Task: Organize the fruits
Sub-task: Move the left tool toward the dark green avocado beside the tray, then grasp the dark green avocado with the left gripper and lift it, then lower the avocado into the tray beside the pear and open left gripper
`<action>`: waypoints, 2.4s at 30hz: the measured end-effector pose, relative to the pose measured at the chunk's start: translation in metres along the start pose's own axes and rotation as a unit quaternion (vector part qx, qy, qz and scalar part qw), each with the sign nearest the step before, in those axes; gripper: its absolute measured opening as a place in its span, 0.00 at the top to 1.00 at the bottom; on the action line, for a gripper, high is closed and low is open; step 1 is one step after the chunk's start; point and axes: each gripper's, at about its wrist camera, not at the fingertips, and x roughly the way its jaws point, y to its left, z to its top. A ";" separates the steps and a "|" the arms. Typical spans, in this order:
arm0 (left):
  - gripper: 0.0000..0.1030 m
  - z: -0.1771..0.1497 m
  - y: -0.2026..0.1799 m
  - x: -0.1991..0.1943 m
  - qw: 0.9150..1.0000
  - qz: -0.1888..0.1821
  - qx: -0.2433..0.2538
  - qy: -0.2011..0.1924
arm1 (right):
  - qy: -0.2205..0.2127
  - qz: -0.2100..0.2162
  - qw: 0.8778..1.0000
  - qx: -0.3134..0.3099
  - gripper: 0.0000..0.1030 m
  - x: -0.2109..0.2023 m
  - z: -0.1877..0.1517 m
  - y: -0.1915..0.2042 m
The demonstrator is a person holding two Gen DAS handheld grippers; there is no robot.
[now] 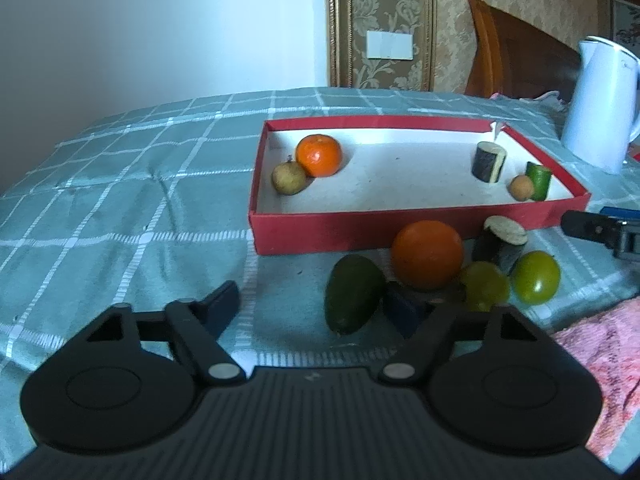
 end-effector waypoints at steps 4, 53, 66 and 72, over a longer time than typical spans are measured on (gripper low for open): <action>0.60 -0.001 -0.005 -0.001 1.000 -0.026 0.013 -0.002 | 0.003 0.000 1.000 -0.001 0.20 0.001 0.000 0.000; 0.74 0.088 -0.022 0.064 0.999 -0.030 0.003 -0.020 | 0.031 0.007 0.999 0.021 0.20 0.012 0.001 -0.006; 0.73 0.084 -0.025 0.086 1.000 -0.025 -0.001 -0.006 | 0.035 0.010 0.999 0.021 0.20 0.013 0.001 -0.005; 0.28 0.079 -0.023 0.086 1.000 -0.014 -0.007 -0.007 | 0.035 0.009 0.999 0.025 0.20 0.014 0.001 -0.005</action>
